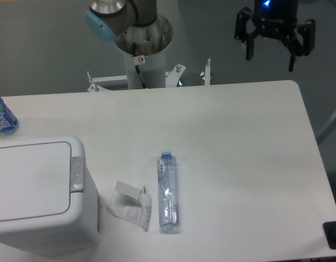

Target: Open the trash can

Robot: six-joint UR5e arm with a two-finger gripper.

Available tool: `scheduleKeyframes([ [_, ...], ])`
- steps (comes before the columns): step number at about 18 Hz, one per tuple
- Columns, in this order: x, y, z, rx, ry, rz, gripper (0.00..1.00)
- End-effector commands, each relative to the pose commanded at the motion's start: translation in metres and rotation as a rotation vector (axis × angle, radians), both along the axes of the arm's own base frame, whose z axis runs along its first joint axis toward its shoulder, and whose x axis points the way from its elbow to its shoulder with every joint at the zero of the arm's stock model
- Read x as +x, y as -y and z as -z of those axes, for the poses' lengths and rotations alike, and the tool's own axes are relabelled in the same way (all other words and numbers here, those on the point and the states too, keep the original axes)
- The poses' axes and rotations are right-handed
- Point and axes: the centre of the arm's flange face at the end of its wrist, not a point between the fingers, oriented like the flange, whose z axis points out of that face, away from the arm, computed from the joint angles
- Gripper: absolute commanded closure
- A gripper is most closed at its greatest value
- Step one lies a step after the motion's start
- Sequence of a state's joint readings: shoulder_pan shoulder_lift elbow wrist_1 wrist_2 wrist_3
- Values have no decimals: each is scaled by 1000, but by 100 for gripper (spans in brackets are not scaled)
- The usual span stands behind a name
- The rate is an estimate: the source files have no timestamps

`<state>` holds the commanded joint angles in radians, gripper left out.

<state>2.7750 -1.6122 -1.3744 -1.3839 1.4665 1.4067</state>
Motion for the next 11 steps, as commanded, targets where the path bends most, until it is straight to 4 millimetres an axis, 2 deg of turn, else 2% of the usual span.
scheduleKeyframes([
  [4, -1, 0, 5, 2, -7, -7, 0],
  [6, -5, -8, 7, 18, -18, -26, 0],
  [7, -10, -15, 11, 32, -22, -47, 0],
  [8, -18, -36, 25, 64, -23, -93, 0],
  [9, -20, -47, 31, 78, -23, -111, 0],
  [11, -14, -67, 33, 129, -17, -182, 0],
])
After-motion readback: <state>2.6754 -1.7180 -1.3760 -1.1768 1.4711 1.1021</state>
